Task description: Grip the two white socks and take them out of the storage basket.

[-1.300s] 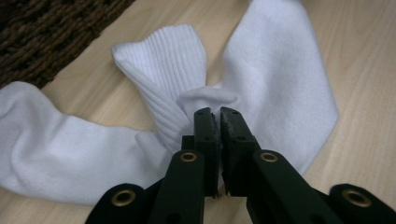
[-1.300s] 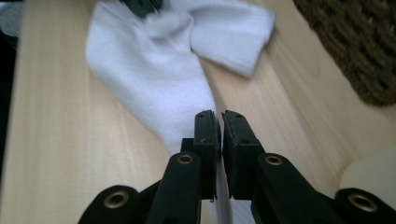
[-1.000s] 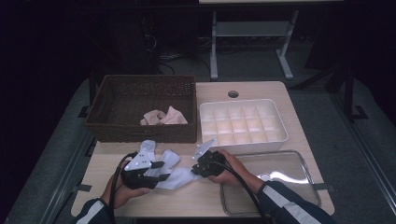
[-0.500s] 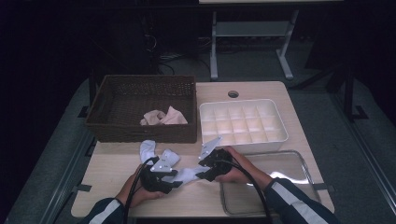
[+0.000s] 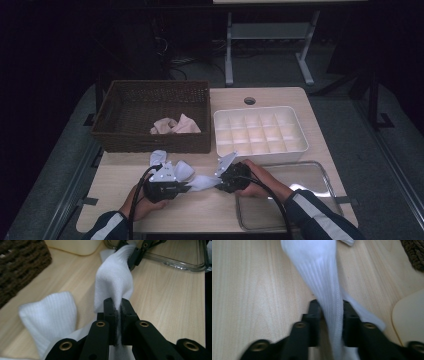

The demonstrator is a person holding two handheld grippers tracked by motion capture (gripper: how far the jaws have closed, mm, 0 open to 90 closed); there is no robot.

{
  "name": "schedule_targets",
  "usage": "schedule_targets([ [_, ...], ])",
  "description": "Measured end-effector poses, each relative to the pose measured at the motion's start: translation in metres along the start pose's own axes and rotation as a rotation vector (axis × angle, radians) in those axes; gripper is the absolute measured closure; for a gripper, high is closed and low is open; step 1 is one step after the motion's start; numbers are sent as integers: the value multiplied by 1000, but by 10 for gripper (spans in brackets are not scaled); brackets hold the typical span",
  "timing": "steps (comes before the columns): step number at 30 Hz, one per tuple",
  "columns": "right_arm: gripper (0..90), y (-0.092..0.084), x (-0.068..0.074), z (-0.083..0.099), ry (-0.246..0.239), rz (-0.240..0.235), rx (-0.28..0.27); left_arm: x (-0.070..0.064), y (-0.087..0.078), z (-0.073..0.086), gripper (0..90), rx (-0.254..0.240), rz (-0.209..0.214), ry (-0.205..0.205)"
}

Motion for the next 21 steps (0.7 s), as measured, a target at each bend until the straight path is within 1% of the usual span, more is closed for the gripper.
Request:
schedule_targets([
  [1, 791, 0, 0, 0, 0, 0, 0, 0, 0, 0, 854, 0, 0, 0],
  [2, 829, -1, 1, -1, -4, -6, -4, 1, -1, 0, 854, -8, -2, -6],
  [4, 851, -4, 4, -2, -14, -28, -10, 4, -4, 1, 853, -5, -22, -5],
  [5, 856, -9, 9, -5, -28, -67, -25, 5, -5, 1, 852, -3, -31, -6],
  [6, 856, -9, 9, -5, -28, -67, -25, 6, -6, 2, 852, -4, -40, -10],
  [8, 856, -16, 14, -9, -32, -98, -47, 8, -9, 3, 852, -4, -44, -16],
  [9, 857, -25, 19, -14, -36, -151, -74, 9, -10, 3, 851, -7, -48, -15],
  [10, 856, -29, 20, -16, -42, -161, -85, 9, -11, 2, 852, -6, -46, -12],
  [11, 856, -29, 20, -16, -42, -161, -85, 9, -11, 2, 852, -6, -46, -12],
  [12, 856, -32, 22, -18, -34, -175, -89, 8, -11, 2, 852, -6, -46, -11],
  [13, 856, -36, 25, -21, -38, -203, -112, 8, -11, 2, 852, -3, -42, -11],
  [14, 854, -41, 27, -25, -15, -230, -138, 7, -9, 4, 851, 14, -33, -11],
  [15, 853, -43, 28, -26, 2, -248, -144, 7, -8, 5, 851, 13, -32, -15],
  [16, 853, -43, 28, -26, 2, -248, -144, 7, -8, 5, 851, 13, -32, -15],
  [17, 842, -44, 26, -27, 30, -257, -150, 8, -6, 7, 851, 31, -36, -18],
  [18, 841, -44, 24, -27, 60, -268, -151, 9, -5, 8, 851, 35, -35, -22],
  [19, 841, -44, 24, -27, 60, -268, -151, 9, -5, 8, 851, 35, -35, -22],
  [20, 828, -41, 18, -25, 92, -263, -147, 12, -3, 11, 851, 51, -39, -23],
  [21, 828, -41, 18, -25, 92, -263, -147, 12, -3, 11, 851, 51, -39, -23],
])
Point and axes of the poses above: each handheld gripper's, and its own axes: y roughly forward along the jaws, z roughly out of its underside, x roughly to its left, the point moved 9 cm from there along y, roughly forward along the jaws, and after that the axes turned 12 degrees about z, right-handed, at the moved point
